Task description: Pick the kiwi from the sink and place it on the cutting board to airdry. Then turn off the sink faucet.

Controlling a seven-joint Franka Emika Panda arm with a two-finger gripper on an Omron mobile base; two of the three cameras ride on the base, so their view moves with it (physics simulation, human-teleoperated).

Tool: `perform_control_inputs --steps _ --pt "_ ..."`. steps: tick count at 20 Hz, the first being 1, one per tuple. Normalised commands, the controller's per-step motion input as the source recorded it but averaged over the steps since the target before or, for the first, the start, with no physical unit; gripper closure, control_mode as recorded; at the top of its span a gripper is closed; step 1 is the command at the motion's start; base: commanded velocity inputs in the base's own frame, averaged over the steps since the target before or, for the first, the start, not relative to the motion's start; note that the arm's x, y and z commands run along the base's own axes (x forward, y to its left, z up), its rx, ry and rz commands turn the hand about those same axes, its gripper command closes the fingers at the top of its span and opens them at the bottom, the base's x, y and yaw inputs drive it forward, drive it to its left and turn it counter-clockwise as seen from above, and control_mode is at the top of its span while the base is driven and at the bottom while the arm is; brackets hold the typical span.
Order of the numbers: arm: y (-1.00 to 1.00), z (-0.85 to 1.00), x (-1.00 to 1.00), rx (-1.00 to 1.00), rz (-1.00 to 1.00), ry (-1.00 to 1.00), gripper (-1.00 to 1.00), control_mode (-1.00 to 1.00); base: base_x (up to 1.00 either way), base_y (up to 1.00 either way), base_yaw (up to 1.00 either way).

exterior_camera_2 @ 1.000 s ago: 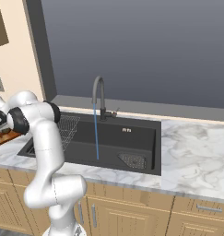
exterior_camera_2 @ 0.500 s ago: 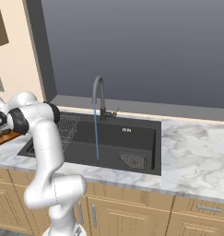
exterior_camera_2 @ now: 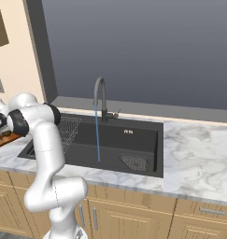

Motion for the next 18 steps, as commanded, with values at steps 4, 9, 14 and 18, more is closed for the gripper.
perform_control_inputs --steps 4,9,14,18 --pt "0.00 0.00 0.00 0.00 0.00 0.00 -1.00 -1.00 0.00 0.00 0.00" --pt "0.00 0.00 0.00 0.00 0.00 0.00 -1.00 -1.00 0.00 0.00 0.00" --pt "0.00 0.00 0.00 0.00 0.00 0.00 -1.00 -1.00 0.00 0.00 0.00" --pt "0.00 0.00 0.00 0.00 0.00 0.00 -1.00 -1.00 0.00 0.00 0.00"
